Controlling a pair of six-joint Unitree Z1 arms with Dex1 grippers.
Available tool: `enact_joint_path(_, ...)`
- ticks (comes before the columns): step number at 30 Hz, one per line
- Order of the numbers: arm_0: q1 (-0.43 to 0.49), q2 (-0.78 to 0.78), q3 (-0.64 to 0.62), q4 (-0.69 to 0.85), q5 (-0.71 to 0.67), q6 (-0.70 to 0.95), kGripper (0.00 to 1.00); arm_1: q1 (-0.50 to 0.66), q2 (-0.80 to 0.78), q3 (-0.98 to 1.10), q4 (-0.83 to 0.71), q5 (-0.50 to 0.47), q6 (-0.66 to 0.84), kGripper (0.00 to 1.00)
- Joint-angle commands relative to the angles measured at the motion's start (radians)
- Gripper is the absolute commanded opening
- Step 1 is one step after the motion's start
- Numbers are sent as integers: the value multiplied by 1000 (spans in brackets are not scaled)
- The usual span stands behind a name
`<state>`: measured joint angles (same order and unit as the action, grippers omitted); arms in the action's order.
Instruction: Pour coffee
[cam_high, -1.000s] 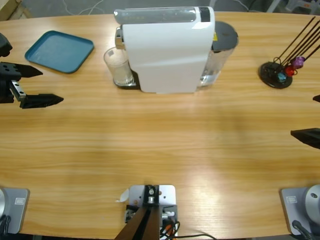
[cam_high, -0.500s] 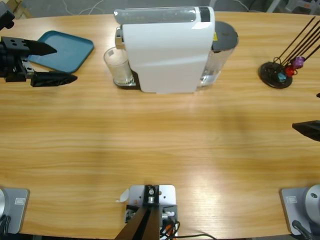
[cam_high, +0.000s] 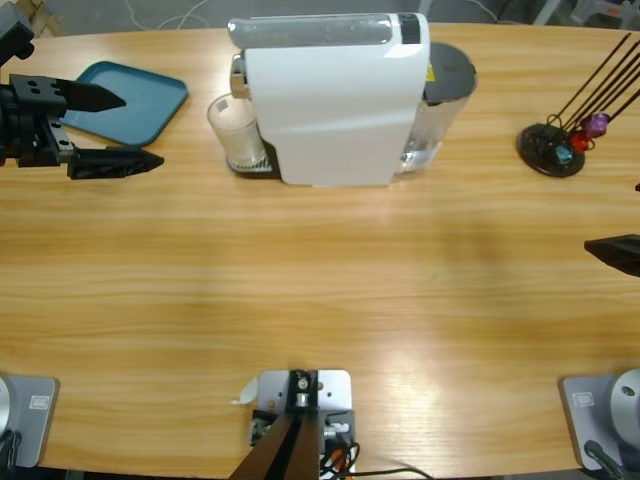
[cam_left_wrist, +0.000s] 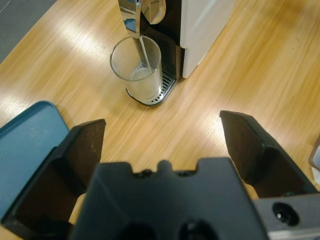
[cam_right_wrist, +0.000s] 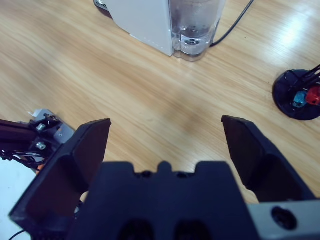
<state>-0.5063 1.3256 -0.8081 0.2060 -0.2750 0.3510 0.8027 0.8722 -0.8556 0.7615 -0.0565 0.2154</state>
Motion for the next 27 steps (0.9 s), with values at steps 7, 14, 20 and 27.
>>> enact_joint_path(7, -6, 4, 62, -10, -6, 5, 1000, 7, 57, 20, 10, -25, 18, 1000)
enact_joint_path(14, -6, 1, 61, -10, -4, 5, 1000, 8, 53, 20, 10, -25, 18, 1000)
enact_joint_path(20, 0, -3, 64, -11, -3, 5, 1000, 7, 56, 20, 10, -25, 18, 1000)
enact_joint_path(27, 0, 0, 67, -16, -3, 5, 1000, 7, 55, 20, 12, -27, 19, 1000)
